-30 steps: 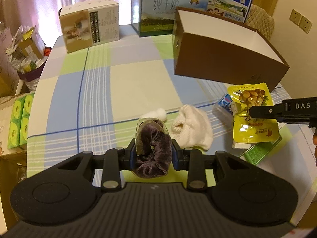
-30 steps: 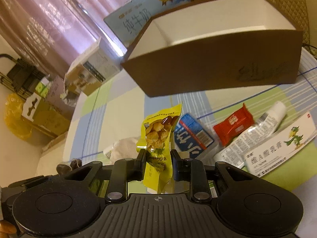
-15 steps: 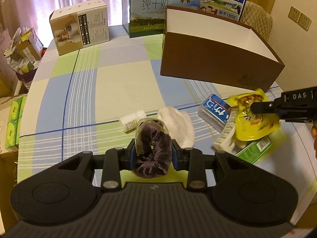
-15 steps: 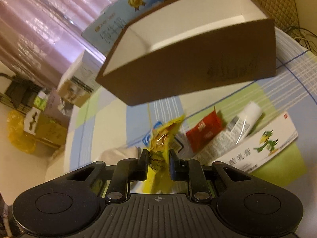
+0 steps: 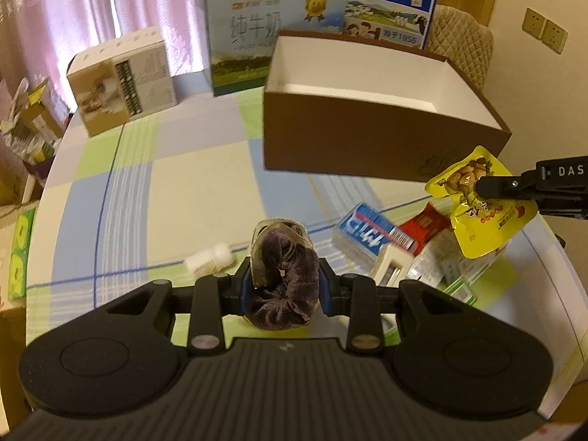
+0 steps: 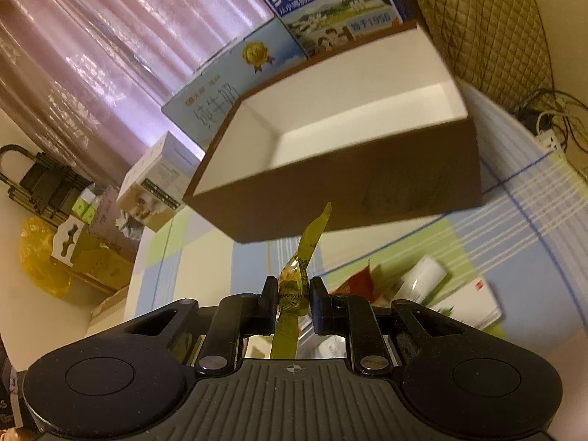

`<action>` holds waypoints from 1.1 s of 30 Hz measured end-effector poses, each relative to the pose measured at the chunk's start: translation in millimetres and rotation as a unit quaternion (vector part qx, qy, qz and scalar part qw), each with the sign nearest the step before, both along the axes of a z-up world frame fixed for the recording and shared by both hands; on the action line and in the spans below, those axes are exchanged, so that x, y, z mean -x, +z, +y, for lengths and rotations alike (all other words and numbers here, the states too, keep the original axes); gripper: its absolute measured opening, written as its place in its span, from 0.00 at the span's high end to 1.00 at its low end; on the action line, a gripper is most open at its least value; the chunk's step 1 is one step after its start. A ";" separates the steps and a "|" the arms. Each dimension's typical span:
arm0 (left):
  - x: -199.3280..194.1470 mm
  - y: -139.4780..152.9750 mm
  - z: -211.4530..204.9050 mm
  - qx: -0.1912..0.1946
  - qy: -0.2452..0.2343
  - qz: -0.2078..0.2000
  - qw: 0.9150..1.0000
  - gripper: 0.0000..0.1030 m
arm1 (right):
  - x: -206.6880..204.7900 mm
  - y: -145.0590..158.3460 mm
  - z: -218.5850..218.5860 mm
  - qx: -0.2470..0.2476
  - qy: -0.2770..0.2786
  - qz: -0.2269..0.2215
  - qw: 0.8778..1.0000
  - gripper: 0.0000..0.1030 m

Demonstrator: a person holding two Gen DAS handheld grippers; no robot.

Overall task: Organize objects
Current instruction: 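Carry both held items over the open brown box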

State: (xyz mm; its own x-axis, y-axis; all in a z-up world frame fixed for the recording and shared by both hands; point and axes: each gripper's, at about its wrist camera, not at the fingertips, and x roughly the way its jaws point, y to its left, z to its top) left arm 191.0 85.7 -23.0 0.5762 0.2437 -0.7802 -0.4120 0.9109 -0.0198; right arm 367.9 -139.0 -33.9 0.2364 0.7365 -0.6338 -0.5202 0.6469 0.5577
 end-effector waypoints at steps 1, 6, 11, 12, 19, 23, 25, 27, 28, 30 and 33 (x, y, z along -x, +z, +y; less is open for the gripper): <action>-6.2 1.8 -1.9 -0.002 -0.004 -0.002 1.000 0.71 | -2.3 2.3 -2.1 -0.001 -0.002 -0.003 1.000 0.86; -36.5 8.3 -11.1 -0.008 -0.022 -0.011 1.000 0.71 | -16.9 11.8 -12.3 -0.005 -0.012 -0.015 1.000 0.86; -70.0 16.0 -19.2 -0.013 -0.040 -0.021 0.999 0.71 | -33.8 22.1 -20.4 -0.015 -0.022 -0.025 0.999 0.86; -75.9 17.1 -20.5 -0.013 -0.042 -0.024 0.999 0.71 | -37.6 24.8 -21.0 -0.018 -0.024 -0.026 0.999 0.86; -124.2 31.8 -23.2 -0.024 -0.060 -0.041 0.997 0.71 | -65.0 41.7 -16.2 -0.035 -0.028 -0.042 0.998 0.86; -154.3 38.8 -18.0 -0.025 -0.062 -0.047 0.997 0.71 | -83.5 49.8 -5.3 -0.042 -0.032 -0.053 0.997 0.86; -168.9 41.1 -14.2 -0.026 -0.063 -0.048 0.997 0.71 | -92.7 51.3 0.6 -0.042 -0.032 -0.059 0.997 0.86; -184.9 42.3 -9.2 -0.026 -0.063 -0.048 0.996 0.71 | -102.5 51.7 8.9 -0.039 -0.034 -0.064 0.997 0.86; -191.6 42.6 -6.9 -0.025 -0.064 -0.048 0.996 0.71 | -106.9 51.2 12.4 -0.038 -0.035 -0.066 0.997 0.86; -205.0 42.1 -1.8 -0.023 -0.063 -0.046 0.997 0.71 | -116.0 48.5 19.8 -0.034 -0.037 -0.067 0.996 0.86; -223.1 37.8 4.4 -0.022 -0.065 -0.039 0.997 0.71 | -127.6 42.2 28.6 -0.030 -0.042 -0.067 0.996 0.86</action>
